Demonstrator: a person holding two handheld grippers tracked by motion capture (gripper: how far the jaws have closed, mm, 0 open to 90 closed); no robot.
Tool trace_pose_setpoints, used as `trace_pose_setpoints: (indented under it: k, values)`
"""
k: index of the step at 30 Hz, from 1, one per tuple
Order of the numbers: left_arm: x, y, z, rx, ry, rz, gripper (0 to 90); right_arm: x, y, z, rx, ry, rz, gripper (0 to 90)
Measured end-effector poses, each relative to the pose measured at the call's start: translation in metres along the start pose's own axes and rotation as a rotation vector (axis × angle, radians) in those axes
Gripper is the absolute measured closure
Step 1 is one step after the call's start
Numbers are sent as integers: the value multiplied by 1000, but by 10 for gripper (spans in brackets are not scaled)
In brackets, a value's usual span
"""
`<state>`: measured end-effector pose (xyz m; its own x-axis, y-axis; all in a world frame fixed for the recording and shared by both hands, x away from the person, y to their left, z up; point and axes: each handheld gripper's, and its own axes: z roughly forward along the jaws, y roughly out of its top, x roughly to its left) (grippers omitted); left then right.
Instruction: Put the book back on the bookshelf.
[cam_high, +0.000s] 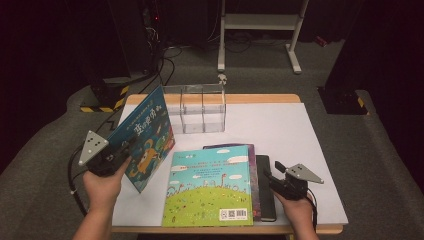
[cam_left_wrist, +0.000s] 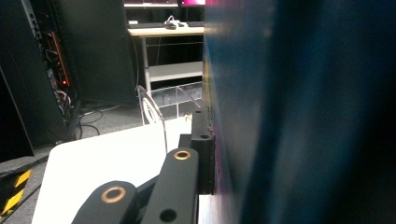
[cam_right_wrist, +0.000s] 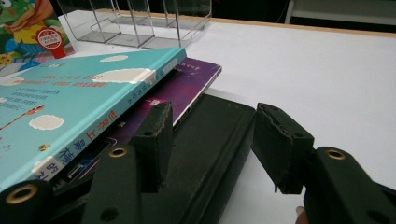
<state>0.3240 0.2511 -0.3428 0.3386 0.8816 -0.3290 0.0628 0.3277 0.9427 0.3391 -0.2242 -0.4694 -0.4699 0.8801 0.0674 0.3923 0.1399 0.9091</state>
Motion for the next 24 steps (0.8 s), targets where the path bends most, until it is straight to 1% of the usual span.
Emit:
trace_pose_setpoints:
  k: [7, 10, 15, 19, 20, 23, 24]
  values:
    - [-2, 1, 2, 2, 8, 6, 826, -2, -3, -2, 5, -5, 20, 468]
    - [-2, 2, 5, 0, 11, -2, 828, -3, -2, -3, -2, -8, 22, 469]
    - [-3, 8, 14, 6, 21, -12, 830, -3, -2, -3, -8, -6, 28, 472]
    - [-2, 14, 20, 13, 21, -34, 831, -4, -2, -3, -10, -1, 31, 474]
    - [-2, 16, 23, 11, 21, -44, 831, -4, -2, -4, -11, 0, 32, 474]
    - [-2, 22, 30, 5, 27, -43, 831, -4, -2, -4, -13, 2, 33, 475]
    - [-3, 25, 32, 1, 32, -36, 831, -4, -2, -4, -13, 4, 34, 475]
